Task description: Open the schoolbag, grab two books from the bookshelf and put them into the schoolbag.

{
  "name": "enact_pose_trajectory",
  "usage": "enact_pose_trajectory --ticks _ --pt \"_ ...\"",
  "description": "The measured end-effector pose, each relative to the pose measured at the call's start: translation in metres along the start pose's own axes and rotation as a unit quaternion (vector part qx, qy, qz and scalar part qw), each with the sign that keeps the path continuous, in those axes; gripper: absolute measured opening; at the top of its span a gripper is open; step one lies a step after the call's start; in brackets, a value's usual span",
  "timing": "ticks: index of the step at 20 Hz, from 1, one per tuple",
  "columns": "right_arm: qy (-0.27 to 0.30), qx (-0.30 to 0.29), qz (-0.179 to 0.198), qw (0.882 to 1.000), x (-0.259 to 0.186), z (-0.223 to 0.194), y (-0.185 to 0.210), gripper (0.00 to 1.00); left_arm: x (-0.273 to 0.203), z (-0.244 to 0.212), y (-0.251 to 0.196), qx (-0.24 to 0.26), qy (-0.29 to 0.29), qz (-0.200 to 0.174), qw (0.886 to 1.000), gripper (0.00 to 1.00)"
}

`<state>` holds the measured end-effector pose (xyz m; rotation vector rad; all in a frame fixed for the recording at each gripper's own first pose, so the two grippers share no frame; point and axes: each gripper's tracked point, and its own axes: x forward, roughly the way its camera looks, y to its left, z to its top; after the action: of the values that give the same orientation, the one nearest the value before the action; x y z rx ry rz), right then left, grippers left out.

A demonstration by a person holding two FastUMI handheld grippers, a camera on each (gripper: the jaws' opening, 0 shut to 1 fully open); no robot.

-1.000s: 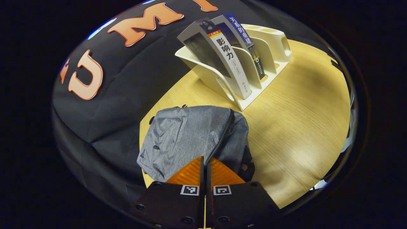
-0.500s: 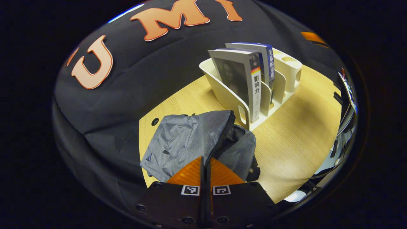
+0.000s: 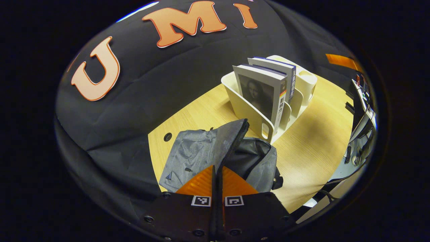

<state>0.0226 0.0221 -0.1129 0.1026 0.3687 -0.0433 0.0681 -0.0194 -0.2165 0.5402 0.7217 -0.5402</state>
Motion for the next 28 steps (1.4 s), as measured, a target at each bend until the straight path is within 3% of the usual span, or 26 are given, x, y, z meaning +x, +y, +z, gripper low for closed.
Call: enact_pose_trajectory --ticks 8,12,19,24,28 --pt "0.021 0.012 -0.007 1.000 -0.020 -0.016 0.045 0.98 -0.013 0.019 0.054 0.005 -0.026 -0.031 0.999 0.01" --pt "0.052 0.022 0.024 0.998 -0.027 -0.021 0.083 0.98 -0.017 0.031 0.073 0.015 -0.046 -0.044 0.998 0.01" --pt "0.092 -0.032 0.049 0.994 -0.025 0.005 0.136 0.98 -0.018 0.049 0.097 0.013 -0.072 -0.069 0.995 0.01" --pt "0.126 -0.081 0.072 0.986 0.000 0.042 0.164 0.98 -0.016 0.048 0.103 -0.004 -0.072 -0.078 0.994 0.01" --pt "0.189 -0.075 0.092 0.975 0.040 0.053 0.179 0.98 -0.016 0.049 0.104 -0.011 -0.065 -0.076 0.995 0.01"
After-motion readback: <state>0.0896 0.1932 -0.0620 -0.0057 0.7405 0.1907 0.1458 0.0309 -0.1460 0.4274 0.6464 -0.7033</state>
